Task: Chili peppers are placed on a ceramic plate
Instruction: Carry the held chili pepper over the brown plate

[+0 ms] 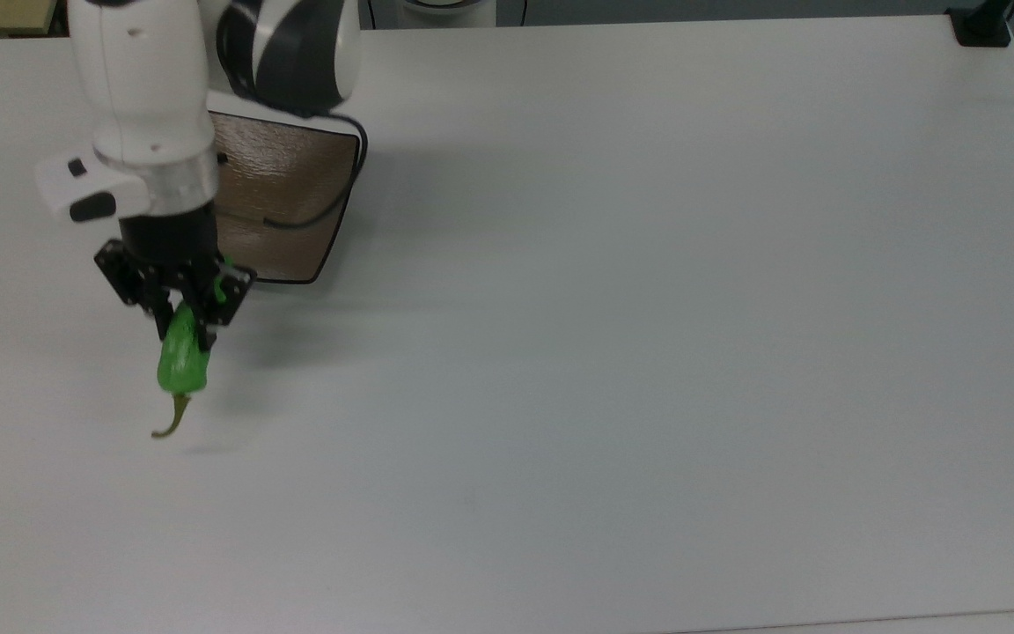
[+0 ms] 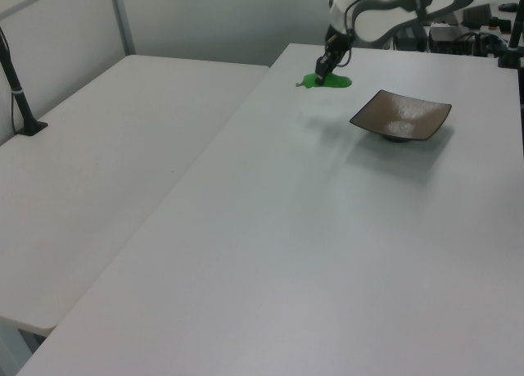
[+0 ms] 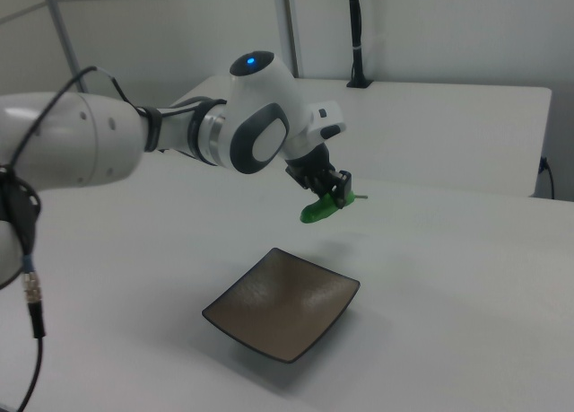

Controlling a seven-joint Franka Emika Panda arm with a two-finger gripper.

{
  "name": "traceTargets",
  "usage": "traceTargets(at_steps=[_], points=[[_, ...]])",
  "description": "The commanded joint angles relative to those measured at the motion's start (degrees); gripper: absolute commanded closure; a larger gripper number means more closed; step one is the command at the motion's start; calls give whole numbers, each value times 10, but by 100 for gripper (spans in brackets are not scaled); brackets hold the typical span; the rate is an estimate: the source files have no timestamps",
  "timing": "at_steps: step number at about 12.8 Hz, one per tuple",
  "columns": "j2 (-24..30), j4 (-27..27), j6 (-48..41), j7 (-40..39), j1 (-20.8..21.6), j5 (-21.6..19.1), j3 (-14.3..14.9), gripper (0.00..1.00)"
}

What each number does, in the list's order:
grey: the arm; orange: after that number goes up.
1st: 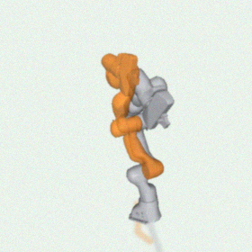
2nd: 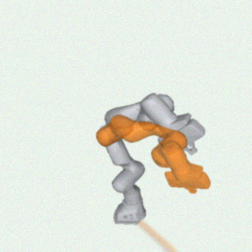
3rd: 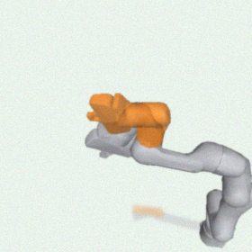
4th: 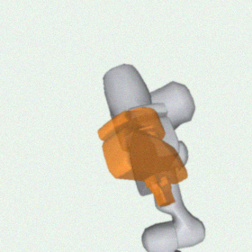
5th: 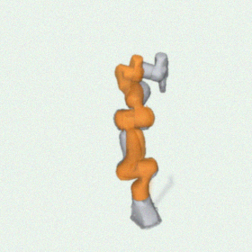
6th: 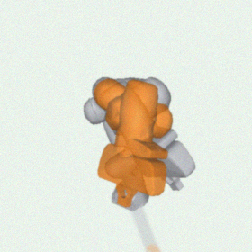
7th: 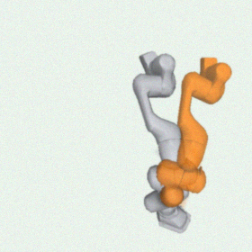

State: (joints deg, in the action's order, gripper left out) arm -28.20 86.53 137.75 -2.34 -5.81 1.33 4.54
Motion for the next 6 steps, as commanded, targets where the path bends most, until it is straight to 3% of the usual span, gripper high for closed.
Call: traceTargets(at_steps=[1,6], points=[[116,154,-11,-27,-17,-1,-17,91],[200,261,-6,-29,-22,-22,-17,91]])
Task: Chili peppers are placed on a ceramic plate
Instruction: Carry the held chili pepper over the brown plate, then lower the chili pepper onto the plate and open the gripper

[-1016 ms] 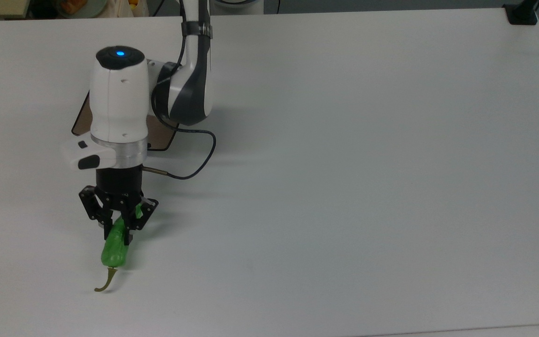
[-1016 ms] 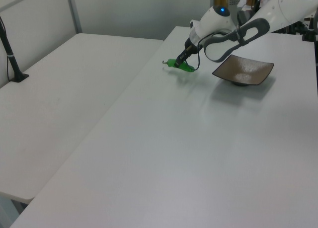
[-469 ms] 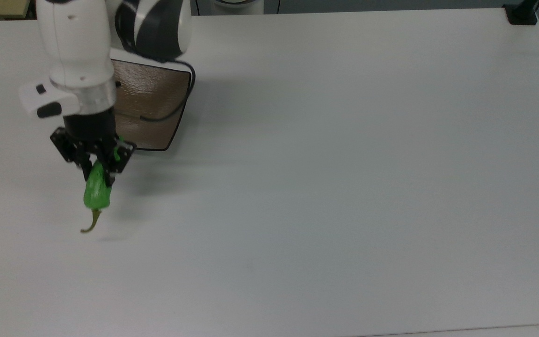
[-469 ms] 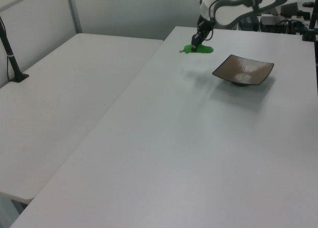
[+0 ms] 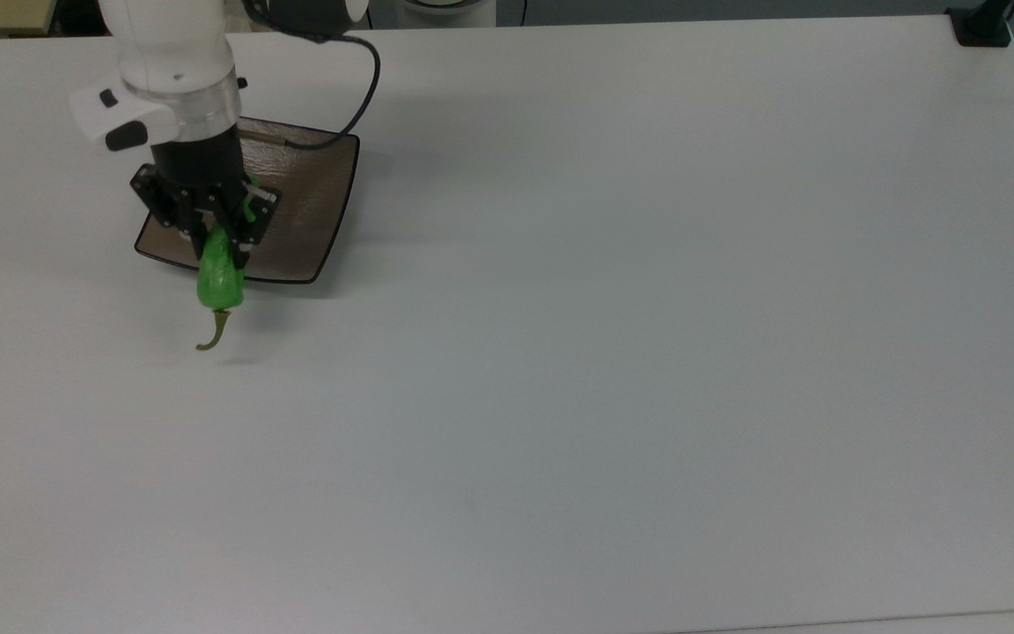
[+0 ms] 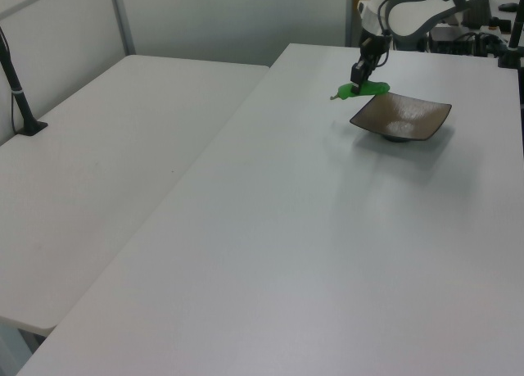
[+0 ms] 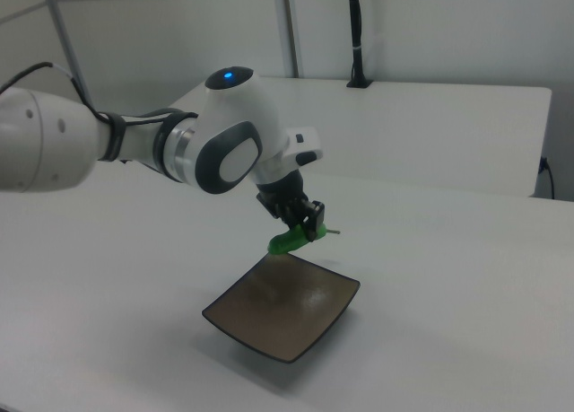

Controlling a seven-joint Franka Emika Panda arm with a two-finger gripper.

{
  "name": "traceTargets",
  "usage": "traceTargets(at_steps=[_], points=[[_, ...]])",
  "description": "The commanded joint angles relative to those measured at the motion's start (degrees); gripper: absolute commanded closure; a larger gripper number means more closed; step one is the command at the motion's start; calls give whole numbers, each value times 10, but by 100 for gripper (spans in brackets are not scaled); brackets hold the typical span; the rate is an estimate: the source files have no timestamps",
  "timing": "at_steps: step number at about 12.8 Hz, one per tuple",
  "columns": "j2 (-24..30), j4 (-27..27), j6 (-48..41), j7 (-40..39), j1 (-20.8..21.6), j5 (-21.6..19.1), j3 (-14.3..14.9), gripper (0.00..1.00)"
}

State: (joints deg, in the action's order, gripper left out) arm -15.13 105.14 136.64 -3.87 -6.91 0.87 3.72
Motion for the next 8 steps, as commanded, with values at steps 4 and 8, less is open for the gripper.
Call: traceTargets(at_steps=[4,8], points=[[107,128,1,-17,-23,-18,-9,90],[117,141,-4,-44,-33,-18,-8,64]])
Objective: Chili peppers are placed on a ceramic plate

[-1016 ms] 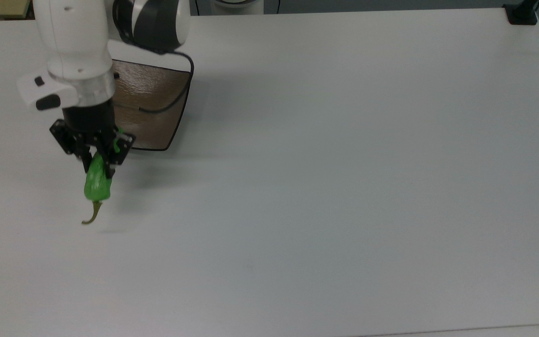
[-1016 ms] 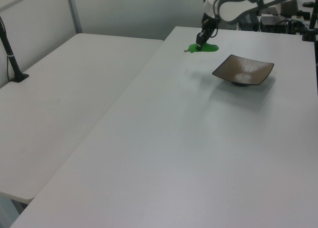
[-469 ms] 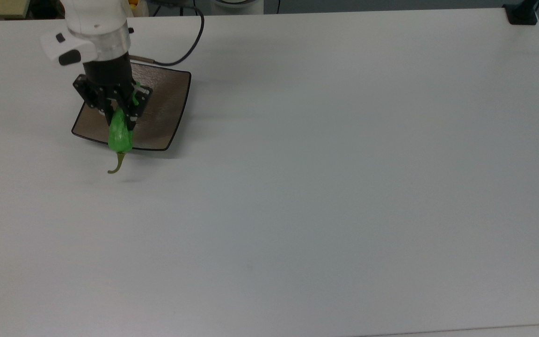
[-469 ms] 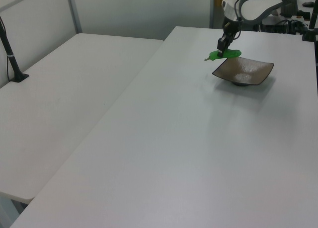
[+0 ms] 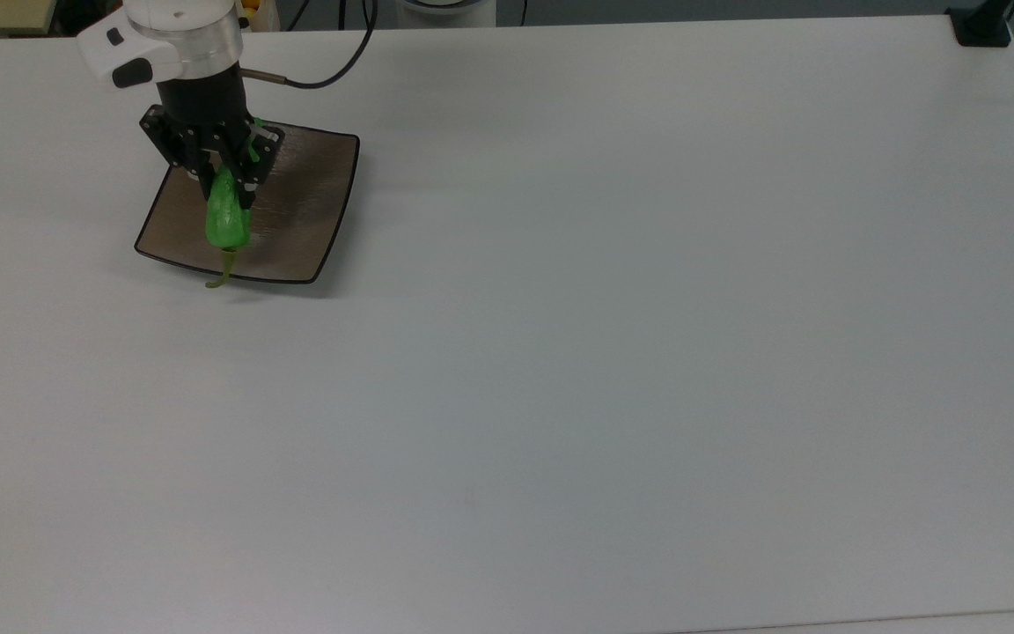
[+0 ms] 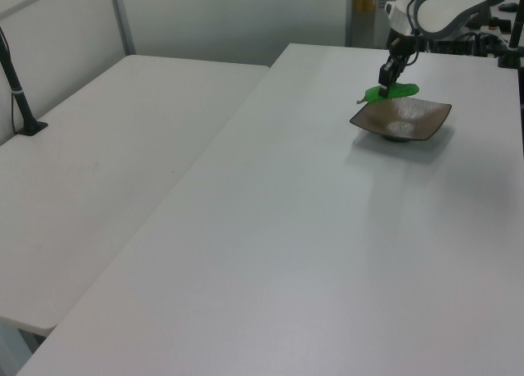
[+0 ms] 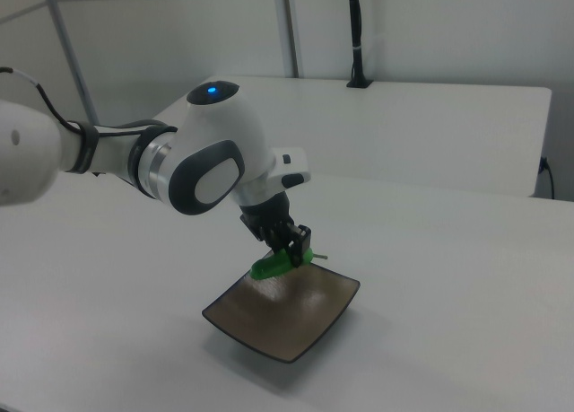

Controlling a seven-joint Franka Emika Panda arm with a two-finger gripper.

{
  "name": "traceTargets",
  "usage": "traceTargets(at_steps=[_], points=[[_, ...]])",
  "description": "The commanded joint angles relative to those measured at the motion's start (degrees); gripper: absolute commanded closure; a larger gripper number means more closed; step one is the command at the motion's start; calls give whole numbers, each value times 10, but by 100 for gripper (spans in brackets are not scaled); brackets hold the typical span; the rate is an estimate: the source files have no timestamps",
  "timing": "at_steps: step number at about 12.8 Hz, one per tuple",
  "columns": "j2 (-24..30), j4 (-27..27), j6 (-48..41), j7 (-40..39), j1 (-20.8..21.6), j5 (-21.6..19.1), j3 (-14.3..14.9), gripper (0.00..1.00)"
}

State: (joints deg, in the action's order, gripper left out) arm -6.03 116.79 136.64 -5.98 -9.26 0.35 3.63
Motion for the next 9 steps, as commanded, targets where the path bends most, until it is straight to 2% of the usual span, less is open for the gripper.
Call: traceTargets(at_steps=[1,2,3,4,5,9], points=[[25,21,-16,-24,-10,-13,-7,53],[25,20,-24,-25,-9,-13,-7,31],[25,20,-24,-24,-9,-12,-7,22],[24,20,-24,-25,-9,-12,-7,6],[23,20,-24,-25,-9,-12,-7,3],[22,19,-24,-25,-9,-12,-7,0]])
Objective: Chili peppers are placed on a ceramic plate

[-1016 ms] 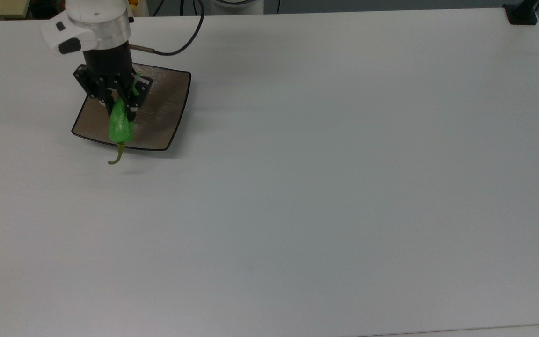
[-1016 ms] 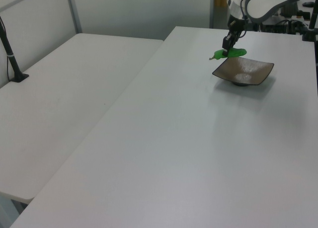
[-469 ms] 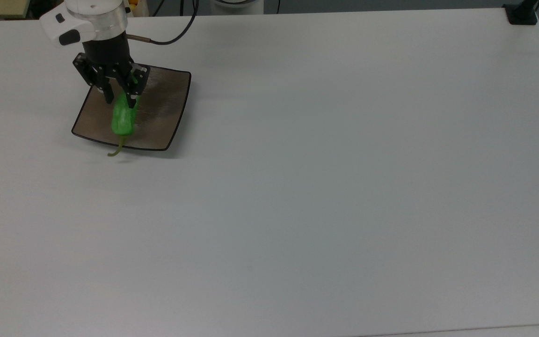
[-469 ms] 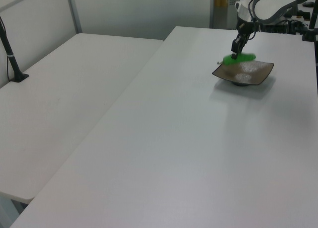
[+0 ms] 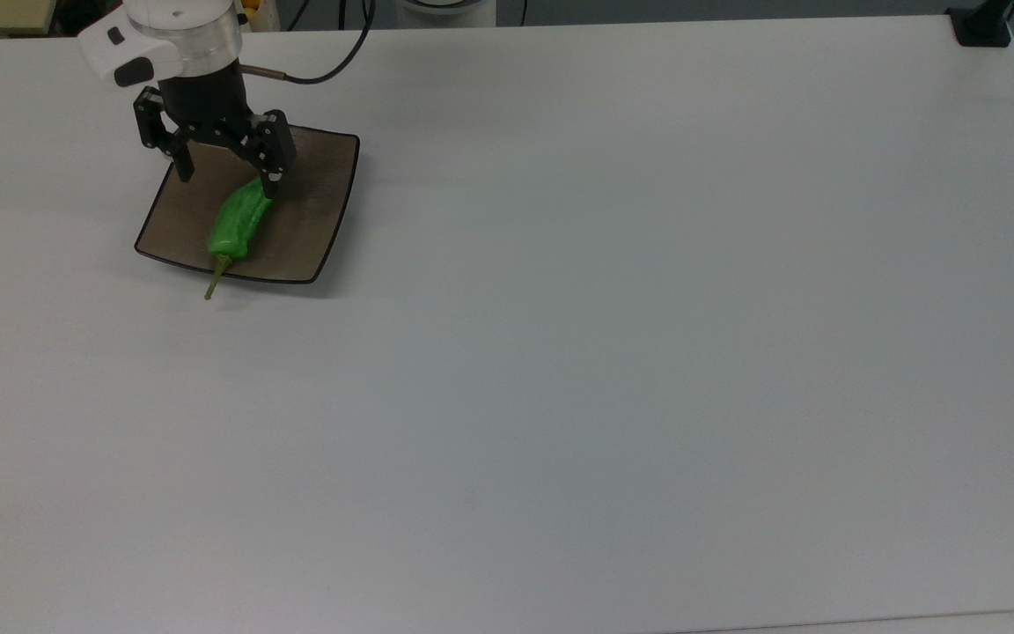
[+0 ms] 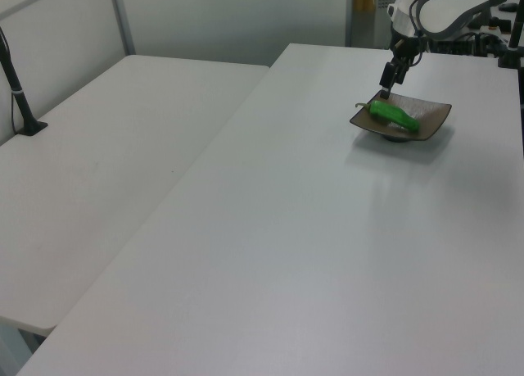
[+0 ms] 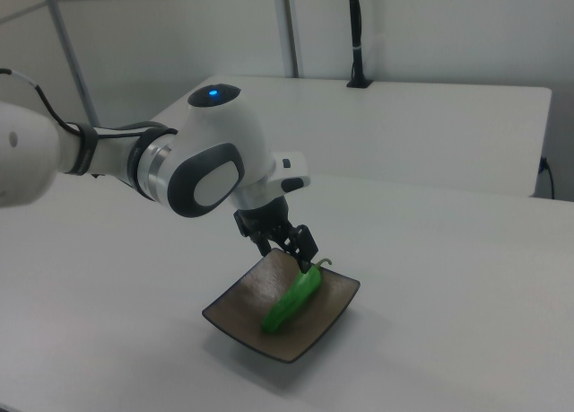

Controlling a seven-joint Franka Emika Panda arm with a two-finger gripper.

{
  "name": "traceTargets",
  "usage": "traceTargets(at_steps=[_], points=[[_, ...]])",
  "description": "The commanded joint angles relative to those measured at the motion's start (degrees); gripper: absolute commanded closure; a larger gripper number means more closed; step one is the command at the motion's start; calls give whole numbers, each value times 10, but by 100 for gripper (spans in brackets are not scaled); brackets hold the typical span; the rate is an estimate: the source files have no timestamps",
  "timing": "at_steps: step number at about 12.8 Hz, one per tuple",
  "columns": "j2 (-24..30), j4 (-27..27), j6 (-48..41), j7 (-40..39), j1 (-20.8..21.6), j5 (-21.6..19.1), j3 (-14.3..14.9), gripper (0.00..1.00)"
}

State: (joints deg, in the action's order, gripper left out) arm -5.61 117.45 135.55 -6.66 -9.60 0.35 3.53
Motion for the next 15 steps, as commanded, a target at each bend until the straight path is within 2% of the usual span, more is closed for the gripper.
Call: traceTargets(at_steps=[1,3,5,7,8,10,11,14,15], points=[[17,9,-13,-18,-4,-12,-6,0],[10,-14,-25,-14,-2,-12,-6,0],[4,-54,-93,-14,6,-11,-6,0],[-9,-114,-198,-10,23,-4,-8,0],[-9,-140,-231,-7,31,-6,-13,0],[-9,-192,-301,23,34,-6,-47,0],[-6,-205,-321,32,46,-6,-57,0],[2,-208,-334,55,105,-5,-57,0],[5,-208,-334,74,109,-3,-67,0]])
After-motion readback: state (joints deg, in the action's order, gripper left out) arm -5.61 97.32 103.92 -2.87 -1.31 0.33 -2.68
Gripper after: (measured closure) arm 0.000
